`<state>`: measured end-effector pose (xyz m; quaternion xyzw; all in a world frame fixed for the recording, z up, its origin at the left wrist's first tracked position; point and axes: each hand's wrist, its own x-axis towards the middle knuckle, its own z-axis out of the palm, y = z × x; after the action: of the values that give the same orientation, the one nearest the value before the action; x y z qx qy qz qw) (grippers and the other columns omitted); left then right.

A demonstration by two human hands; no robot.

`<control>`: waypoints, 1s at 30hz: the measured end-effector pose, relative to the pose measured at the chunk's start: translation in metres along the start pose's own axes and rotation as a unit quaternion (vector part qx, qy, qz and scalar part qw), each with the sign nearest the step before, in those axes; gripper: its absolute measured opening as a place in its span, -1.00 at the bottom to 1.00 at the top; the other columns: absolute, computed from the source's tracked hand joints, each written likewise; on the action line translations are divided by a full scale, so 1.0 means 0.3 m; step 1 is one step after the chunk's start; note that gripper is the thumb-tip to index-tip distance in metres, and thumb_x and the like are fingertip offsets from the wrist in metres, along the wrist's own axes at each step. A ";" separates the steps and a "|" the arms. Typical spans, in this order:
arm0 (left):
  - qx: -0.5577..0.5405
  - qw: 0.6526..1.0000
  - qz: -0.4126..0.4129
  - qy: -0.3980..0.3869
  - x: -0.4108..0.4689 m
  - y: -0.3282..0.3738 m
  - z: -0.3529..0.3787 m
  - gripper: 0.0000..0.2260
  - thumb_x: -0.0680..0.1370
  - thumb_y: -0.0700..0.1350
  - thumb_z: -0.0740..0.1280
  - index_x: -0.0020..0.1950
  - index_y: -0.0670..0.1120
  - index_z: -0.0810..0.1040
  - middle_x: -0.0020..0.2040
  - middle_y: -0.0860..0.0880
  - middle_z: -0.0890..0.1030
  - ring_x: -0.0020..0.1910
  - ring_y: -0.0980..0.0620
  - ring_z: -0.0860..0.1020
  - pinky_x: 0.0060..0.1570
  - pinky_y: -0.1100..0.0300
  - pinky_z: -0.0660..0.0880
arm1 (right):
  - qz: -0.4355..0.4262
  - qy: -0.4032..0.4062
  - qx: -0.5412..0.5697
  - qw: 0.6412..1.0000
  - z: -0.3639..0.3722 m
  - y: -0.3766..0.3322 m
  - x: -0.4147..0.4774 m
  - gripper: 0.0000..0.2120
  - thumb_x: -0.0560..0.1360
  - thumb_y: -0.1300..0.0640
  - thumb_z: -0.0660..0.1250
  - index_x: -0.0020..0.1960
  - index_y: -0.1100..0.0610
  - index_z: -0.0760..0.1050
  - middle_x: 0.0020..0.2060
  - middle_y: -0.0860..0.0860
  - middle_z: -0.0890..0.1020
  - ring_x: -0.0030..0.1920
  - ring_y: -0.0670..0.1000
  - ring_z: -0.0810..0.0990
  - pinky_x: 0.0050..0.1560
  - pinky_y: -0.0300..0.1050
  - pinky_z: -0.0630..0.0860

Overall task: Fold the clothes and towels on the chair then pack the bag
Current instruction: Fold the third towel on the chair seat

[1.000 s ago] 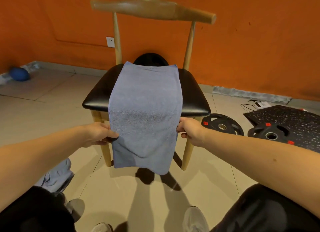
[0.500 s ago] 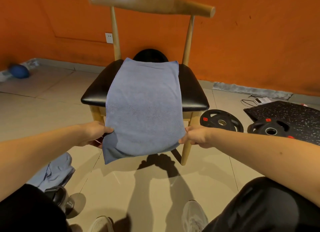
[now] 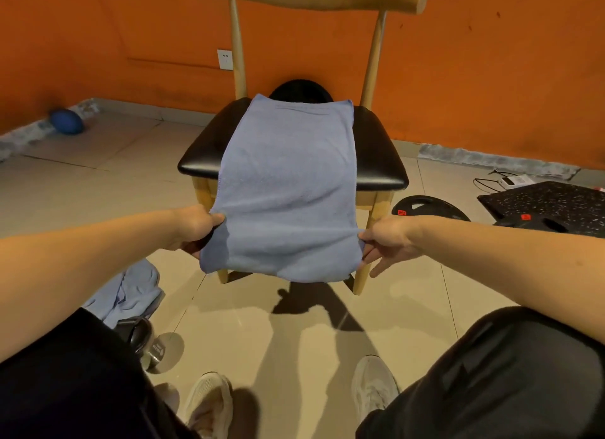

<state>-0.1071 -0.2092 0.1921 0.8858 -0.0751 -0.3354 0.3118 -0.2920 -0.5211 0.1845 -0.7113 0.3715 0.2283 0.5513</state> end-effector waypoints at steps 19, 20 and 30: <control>-0.440 0.892 0.069 -0.080 -0.153 0.310 0.050 -0.92 0.62 -0.33 0.33 0.05 -0.27 0.61 -0.03 -0.22 0.67 -0.21 -0.01 0.70 -0.37 0.27 0.62 | -0.253 -0.010 0.146 0.956 0.244 -0.329 -0.158 -0.69 0.44 0.21 0.56 0.14 0.23 0.61 -0.01 0.14 0.72 0.05 0.07 0.71 -0.01 -0.11 0.65; -0.448 0.888 0.071 -0.078 -0.155 0.319 0.060 -0.90 0.63 -0.35 0.30 0.08 -0.29 0.60 -0.03 -0.23 0.67 -0.23 -0.02 0.70 -0.40 0.27 0.61 | -0.253 0.003 0.150 0.956 0.255 -0.339 -0.147 -0.69 0.42 0.21 0.58 0.12 0.22 0.60 0.02 0.17 0.72 0.08 0.10 0.71 0.04 -0.08 0.66; 0.170 0.887 0.390 0.179 -0.053 0.253 0.015 -0.40 0.54 -0.12 0.48 0.52 0.08 0.33 0.40 0.05 0.36 0.21 0.06 0.44 0.20 0.13 0.53 | -0.221 0.032 0.193 0.955 0.231 -0.351 -0.101 -0.85 0.51 0.31 0.48 0.08 0.27 0.62 -0.11 0.16 0.69 -0.11 0.04 0.68 -0.24 -0.20 0.61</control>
<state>-0.1162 -0.2663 0.2439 0.8693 -0.4138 -0.0046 0.2702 -0.2229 -0.4343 0.2516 -0.6629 0.2594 0.0015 0.7023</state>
